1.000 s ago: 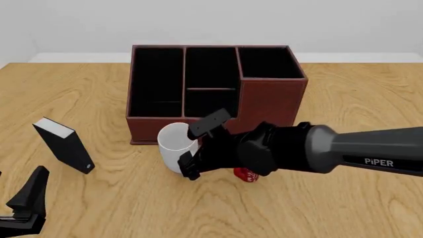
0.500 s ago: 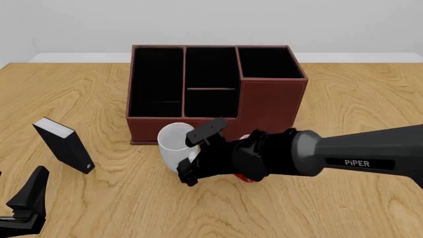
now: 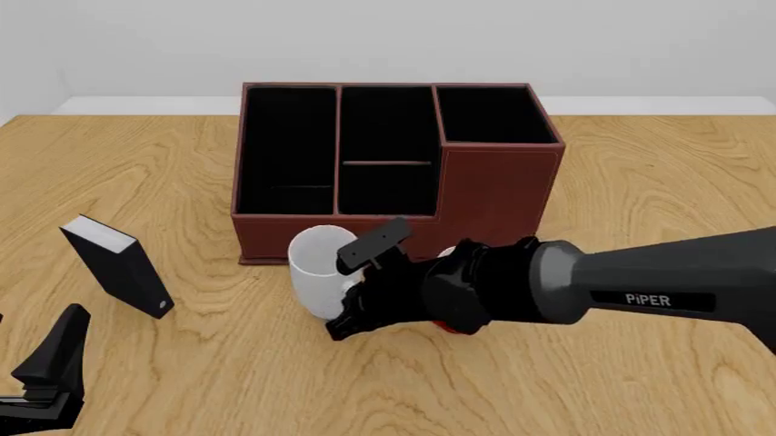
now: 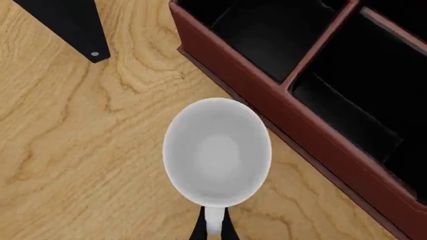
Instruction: Pick up the white mug and place it to the right of the caddy.
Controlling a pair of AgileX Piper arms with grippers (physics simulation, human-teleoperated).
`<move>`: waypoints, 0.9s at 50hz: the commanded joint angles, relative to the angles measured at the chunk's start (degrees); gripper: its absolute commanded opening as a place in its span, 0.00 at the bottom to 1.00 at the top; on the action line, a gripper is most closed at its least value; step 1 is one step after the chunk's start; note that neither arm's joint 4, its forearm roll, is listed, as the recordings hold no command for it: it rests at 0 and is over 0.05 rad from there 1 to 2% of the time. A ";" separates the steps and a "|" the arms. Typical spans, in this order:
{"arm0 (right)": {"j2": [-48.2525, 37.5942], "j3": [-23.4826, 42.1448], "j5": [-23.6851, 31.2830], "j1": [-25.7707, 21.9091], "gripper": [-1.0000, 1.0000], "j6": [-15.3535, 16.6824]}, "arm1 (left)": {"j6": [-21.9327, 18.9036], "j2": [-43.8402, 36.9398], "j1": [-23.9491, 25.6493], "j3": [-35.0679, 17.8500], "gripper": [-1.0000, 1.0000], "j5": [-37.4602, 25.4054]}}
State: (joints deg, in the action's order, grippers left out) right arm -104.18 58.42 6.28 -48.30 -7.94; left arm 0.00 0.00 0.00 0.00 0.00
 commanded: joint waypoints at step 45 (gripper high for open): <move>23.82 -3.48 8.50 2.05 0.00 12.65 | 0.00 0.00 0.00 0.00 1.00 0.00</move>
State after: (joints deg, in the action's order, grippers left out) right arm -85.24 55.05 13.15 -47.38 4.34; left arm 0.00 0.00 0.00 0.00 0.00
